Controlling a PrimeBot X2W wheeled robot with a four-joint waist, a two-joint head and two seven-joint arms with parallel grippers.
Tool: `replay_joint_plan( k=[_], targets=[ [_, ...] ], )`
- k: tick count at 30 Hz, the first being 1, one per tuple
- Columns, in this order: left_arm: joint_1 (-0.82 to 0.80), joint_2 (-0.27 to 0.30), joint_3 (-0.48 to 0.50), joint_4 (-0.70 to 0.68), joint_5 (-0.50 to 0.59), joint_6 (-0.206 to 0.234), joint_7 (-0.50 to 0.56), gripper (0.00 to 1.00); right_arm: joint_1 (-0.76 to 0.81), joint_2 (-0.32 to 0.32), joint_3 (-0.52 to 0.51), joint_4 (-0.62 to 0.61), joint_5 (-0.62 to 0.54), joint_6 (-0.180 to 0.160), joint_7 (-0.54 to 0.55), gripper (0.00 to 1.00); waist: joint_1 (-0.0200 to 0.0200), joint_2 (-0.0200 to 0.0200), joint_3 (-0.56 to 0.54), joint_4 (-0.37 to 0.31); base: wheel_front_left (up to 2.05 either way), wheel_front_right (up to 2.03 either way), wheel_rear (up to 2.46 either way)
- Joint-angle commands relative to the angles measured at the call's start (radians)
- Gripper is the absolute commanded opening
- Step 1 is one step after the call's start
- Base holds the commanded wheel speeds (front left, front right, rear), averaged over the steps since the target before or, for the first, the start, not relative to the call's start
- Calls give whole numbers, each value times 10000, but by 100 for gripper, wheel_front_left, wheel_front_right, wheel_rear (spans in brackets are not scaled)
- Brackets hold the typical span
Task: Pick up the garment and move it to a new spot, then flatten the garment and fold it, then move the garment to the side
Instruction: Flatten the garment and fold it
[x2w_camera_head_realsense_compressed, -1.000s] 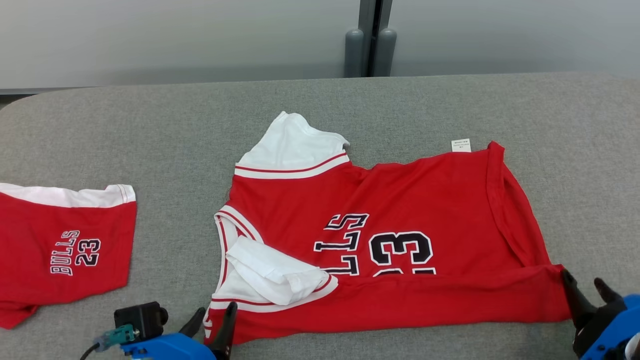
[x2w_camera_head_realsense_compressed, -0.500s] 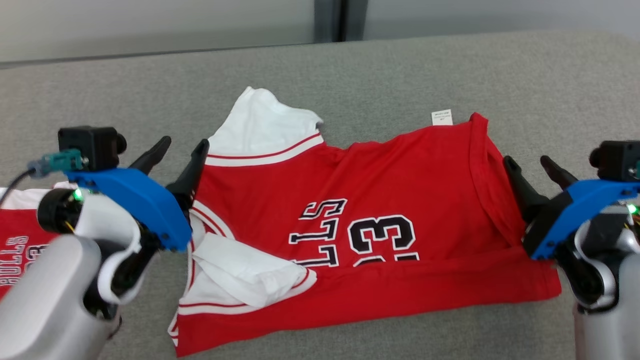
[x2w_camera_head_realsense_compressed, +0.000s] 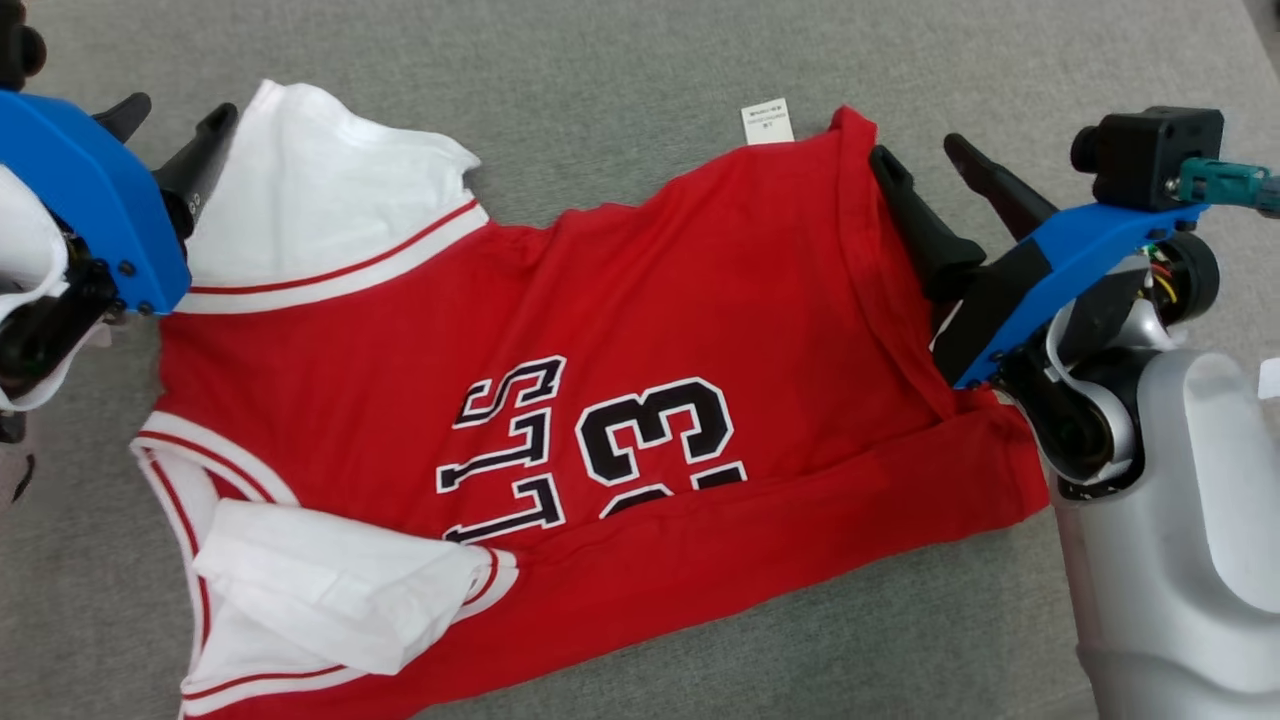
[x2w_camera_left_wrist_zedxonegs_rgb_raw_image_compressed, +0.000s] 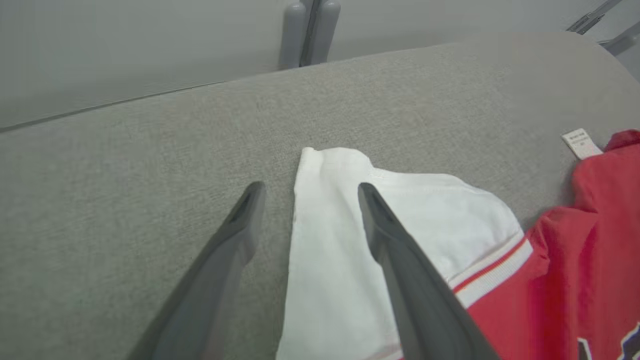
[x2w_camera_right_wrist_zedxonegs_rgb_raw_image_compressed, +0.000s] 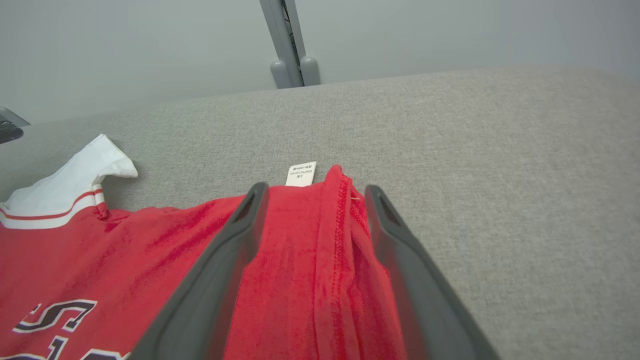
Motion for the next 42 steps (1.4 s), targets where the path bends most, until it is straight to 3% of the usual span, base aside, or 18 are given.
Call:
replay_joint_plan(
  k=[1, 6, 18, 19, 20, 24, 29, 38, 42],
  targets=[
    [-166, 180, -83, 112, 104, -74, 193, 100, -308, 3, 196, 130, 113, 1, -227, 100, -2, 0, 193, -202, 0, 0, 0],
    [-415, 763, -242, 222, 621, -94, 404, 100, -689, 6, 683, 438, 573, 1, -810, 100, -2, 0, 726, -687, 0, 0, 0],
    [-352, 1176, -198, 139, 344, 204, 1246, 100, -1061, 6, 1344, 1471, 1322, 1, -1831, 100, -2, 0, 1190, -1378, 0, 0, 0],
    [-250, 1162, -227, 160, 204, 233, 1478, 72, -1085, 6, 1388, 1536, 1360, 1, -1850, 100, -2, 0, 1198, -1393, 0, 0, 0],
    [-138, 1143, -247, 168, 29, 281, 1733, 0, -1146, 6, 1418, 1593, 1349, 1, -1838, 100, -2, 0, 1204, -1401, 0, 0, 0],
    [25, 1225, -227, -6, -223, 494, 2207, 0, -1485, 8, 1508, 1675, 1151, 1, -1660, 100, -2, 0, 1226, -1384, 0, 0, 0],
    [-98, 1484, 4, -433, 191, 683, 1529, 0, -2326, 8, 1558, 1966, 421, 1, -656, 100, -2, 0, 1192, -1218, 0, 0, 0],
    [-178, 680, -7, -389, 197, 680, 534, 0, -4144, -11, 1618, 3418, -2155, 1, 1819, 100, -2, 0, 1139, -504, 0, 0, 0],
    [-239, 389, -138, -253, 213, 536, 343, 0, -4389, -3, 1539, 3893, -2518, 1, 2500, 100, -2, 0, 1117, -276, 0, 0, 0]
  ],
)
